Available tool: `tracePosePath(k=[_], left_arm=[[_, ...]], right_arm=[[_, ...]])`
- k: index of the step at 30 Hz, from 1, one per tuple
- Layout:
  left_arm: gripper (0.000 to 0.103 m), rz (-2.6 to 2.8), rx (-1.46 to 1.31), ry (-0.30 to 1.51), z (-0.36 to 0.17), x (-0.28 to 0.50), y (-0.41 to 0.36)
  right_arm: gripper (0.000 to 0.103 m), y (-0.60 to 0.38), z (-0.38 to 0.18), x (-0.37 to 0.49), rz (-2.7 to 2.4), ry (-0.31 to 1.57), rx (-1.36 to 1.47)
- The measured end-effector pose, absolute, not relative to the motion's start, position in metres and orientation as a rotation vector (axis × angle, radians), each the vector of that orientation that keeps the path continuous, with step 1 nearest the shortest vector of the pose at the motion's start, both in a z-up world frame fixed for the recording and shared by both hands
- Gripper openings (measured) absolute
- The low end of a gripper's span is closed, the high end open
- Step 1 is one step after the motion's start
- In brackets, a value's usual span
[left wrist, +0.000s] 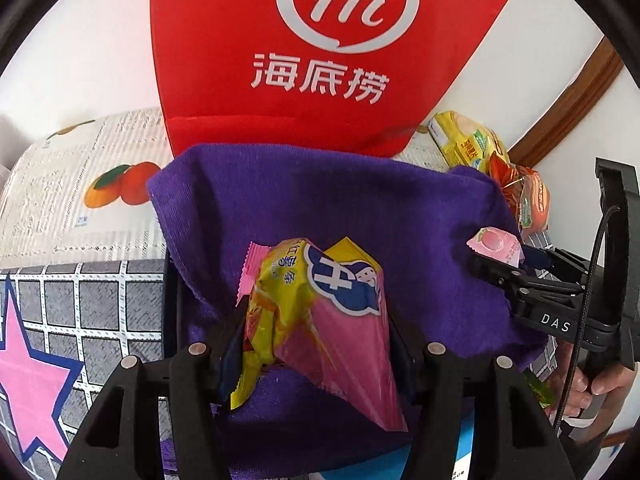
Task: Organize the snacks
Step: 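Carry both packs over the purple towel and open both tools to drop them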
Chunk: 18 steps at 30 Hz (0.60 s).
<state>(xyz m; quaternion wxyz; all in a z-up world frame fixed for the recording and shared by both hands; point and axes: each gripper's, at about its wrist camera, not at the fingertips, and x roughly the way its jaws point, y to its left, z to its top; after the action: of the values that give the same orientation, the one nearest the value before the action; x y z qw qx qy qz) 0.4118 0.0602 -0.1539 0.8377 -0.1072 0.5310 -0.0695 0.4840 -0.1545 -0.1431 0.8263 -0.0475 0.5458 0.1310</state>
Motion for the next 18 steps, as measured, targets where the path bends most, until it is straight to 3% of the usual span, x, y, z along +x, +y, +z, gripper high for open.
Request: tracePosePath(k=[6, 10, 18], left_arm=[[0.059, -0.153, -0.222, 1.133, -0.152, 0.411, 0.058], [0.069, -0.175, -0.221, 1.140, -0.151, 0.412, 0.053], [0.077, -0.206, -0.203, 1.079, -0.128, 0.403, 0.046]], right_arm=[[0.074, -0.154, -0.146, 0.485, 0.284, 1.181, -0.089], [0.080, -0.153, -0.143, 0.485, 0.285, 1.175, -0.092], [0.080, -0.157, -0.121, 0.476, 0.277, 1.101, -0.052]])
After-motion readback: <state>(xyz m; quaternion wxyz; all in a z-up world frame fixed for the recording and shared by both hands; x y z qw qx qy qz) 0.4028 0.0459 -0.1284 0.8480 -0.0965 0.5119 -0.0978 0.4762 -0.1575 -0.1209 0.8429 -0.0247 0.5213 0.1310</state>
